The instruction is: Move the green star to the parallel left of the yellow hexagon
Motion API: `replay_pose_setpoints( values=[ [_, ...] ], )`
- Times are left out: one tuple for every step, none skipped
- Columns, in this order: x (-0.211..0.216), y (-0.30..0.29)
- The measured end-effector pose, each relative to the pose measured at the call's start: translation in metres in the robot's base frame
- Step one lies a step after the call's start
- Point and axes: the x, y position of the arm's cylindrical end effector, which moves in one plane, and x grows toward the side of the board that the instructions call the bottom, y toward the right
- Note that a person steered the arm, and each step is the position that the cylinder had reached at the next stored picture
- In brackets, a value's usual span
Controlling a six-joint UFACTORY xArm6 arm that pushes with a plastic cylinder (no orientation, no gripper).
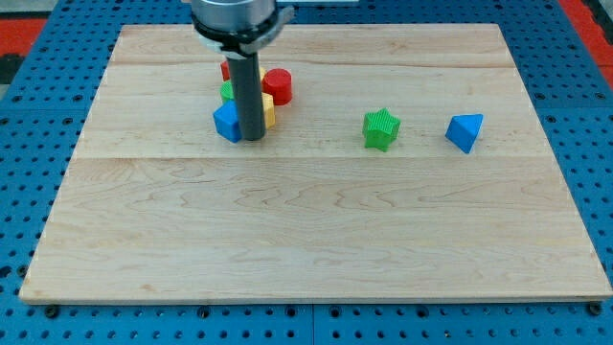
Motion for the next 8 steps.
replay_pose_setpoints(
  values=[
    [0.022,-0.003],
    [0.067,0.089],
    [0.086,0.203],
    [0.034,0.228],
    [0.007,0.196],
    [-0.003,0.192],
    [-0.017,0.176],
    [0.004,0.093]
  ],
)
